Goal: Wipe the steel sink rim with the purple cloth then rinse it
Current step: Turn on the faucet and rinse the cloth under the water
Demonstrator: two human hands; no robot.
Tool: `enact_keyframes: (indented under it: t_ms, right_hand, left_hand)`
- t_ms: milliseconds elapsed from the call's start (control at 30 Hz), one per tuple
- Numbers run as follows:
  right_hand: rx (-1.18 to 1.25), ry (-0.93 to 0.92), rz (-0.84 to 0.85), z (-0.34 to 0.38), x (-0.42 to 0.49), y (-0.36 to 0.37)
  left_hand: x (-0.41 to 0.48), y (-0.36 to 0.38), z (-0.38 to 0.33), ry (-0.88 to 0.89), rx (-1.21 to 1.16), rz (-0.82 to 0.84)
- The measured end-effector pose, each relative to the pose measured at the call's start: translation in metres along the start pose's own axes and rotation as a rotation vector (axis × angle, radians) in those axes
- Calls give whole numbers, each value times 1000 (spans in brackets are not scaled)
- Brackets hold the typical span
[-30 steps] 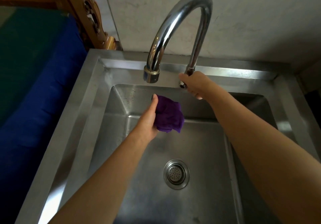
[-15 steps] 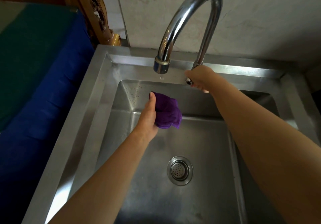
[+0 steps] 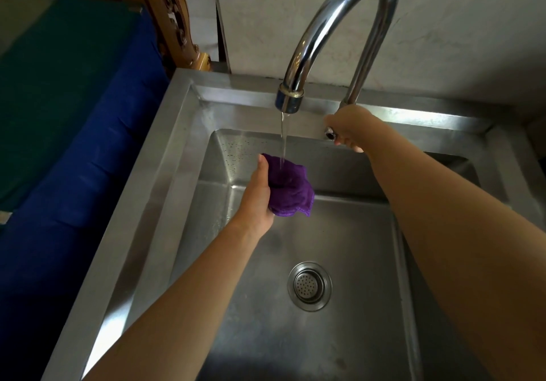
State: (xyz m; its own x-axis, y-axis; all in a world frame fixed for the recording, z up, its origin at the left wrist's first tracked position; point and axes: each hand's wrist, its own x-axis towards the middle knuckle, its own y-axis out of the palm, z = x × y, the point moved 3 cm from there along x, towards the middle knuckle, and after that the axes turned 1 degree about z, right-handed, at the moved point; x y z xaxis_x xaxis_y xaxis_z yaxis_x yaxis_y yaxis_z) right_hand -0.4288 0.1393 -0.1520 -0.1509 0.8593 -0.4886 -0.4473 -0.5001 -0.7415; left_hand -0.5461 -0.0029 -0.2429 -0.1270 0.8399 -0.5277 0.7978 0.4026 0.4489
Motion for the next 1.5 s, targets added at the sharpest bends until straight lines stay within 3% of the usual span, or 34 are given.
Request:
enact_keyframes:
  t_ms: [300,533,633,700,800,900,967,1067,1200,1267,1500]
  right_hand:
    - [72,36,-32,-1,-6,3]
    - [333,69,-82,-13,-34,-3]
    - [268,2,-370,-30,-68,6]
    - [381,-73,-466,-40,-88,29]
    - [697,-209,-257,-40,-102,72]
    - [651,-309,-131,-40,-99,98]
    - [580,-296,-175,-45,-94,101]
    - [810,-218,-185,-52,-88,99]
    - [1224,-144,103,-47,-87,96]
    - [1226,-166,185,-44,-86,95]
    - [1187,-187,179,-41,-88,112]
  left_hand:
    - [-2,2,-2,-6,12,-29]
    - [0,5,-1,70,6,-71]
    - [0,10,-2,83,-14,-107]
    - [-2,14,-5,68,9,-144]
    - [-3,18,-3,28,4,-118]
    - [-7,18,-5,8,-60,-89]
    - [-12,14,-6,-29,-101,-52]
    - [-14,2,-9,-5,50,-60]
    - [-17,-8,-14,66,139,-152]
    - [-17,-10,-16,90,96,-197]
    - [-20,4,-28,169,173,-221]
